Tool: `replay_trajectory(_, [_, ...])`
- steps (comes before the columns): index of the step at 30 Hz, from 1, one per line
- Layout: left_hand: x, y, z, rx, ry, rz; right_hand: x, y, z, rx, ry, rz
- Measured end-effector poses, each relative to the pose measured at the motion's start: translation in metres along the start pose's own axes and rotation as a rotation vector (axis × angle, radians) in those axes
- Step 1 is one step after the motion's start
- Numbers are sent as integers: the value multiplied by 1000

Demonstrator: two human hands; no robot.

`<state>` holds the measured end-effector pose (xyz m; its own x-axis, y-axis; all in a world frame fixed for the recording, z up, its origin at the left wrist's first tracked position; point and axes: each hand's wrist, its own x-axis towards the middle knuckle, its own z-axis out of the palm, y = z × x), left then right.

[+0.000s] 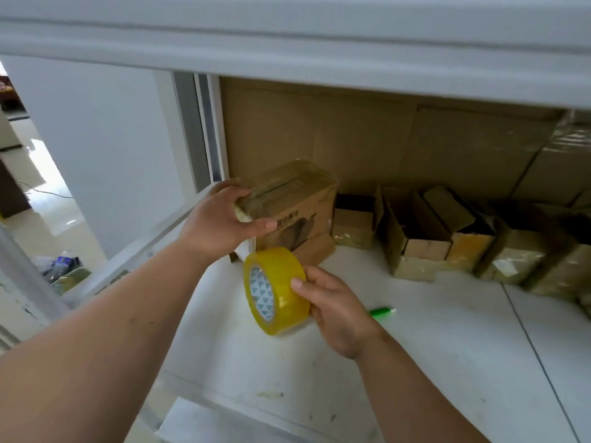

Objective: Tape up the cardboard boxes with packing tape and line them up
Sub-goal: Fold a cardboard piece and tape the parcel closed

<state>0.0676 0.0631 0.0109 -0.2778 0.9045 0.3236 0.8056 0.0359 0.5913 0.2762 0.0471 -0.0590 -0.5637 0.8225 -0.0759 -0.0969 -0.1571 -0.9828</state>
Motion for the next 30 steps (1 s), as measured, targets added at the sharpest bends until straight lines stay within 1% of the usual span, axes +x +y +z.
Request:
replay_trajectory(3, [1, -6, 0, 2, -23, 5, 1, 9, 7, -132, 43, 15])
replay_trajectory(5, [1, -7, 2, 46, -2, -20, 4, 11, 12, -223, 76, 12])
replay_trajectory(7, [-1, -5, 6, 104, 36, -95, 8, 10, 16, -292, 117, 6])
replay_trajectory(9, [-5, -2, 10, 112, 28, -177, 12, 8, 20, -358, 146, -2])
replay_trajectory(11, [-12, 1, 16, 8, 37, -225, 14, 6, 22, -418, 147, -3])
replay_trajectory(15, [-37, 7, 27, -362, 199, -356, 14, 1, 20, -478, 75, 30])
replay_trajectory(16, [-41, 6, 30, -428, 210, -377, 14, -2, 16, -497, 55, 29])
replay_trajectory(18, [-49, 0, 34, -510, 168, -407, 14, -6, 2, -532, 75, 46])
replay_trajectory(19, [-51, -2, 37, -522, 128, -410, 12, -6, -9, -555, 125, 61])
replay_trajectory(20, [-52, -4, 39, -518, 102, -411, 11, -5, -22, -632, 180, 78])
replay_trajectory(21, [-53, -5, 41, -514, 92, -415, 10, -2, -37, -802, 216, 94])
replay_trajectory(23, [-55, -4, 43, -498, 105, -432, 6, 6, -64, -1294, 183, 218])
replay_trajectory(24, [-55, -3, 44, -493, 122, -456, 4, 10, -74, -1451, 152, 270])
replay_trajectory(25, [-55, -2, 44, -503, 139, -486, 2, 12, -81, -1520, 134, 296])
replay_trajectory(26, [-55, -2, 45, -530, 152, -508, 1, 13, -87, -1537, 122, 278])
replay_trajectory(28, [-58, 0, 47, -603, 166, -533, 2, 13, -98, -1542, 80, 203])
replay_trajectory(30, [-59, 2, 49, -657, 168, -554, 0, 11, -113, -1475, 11, 215])
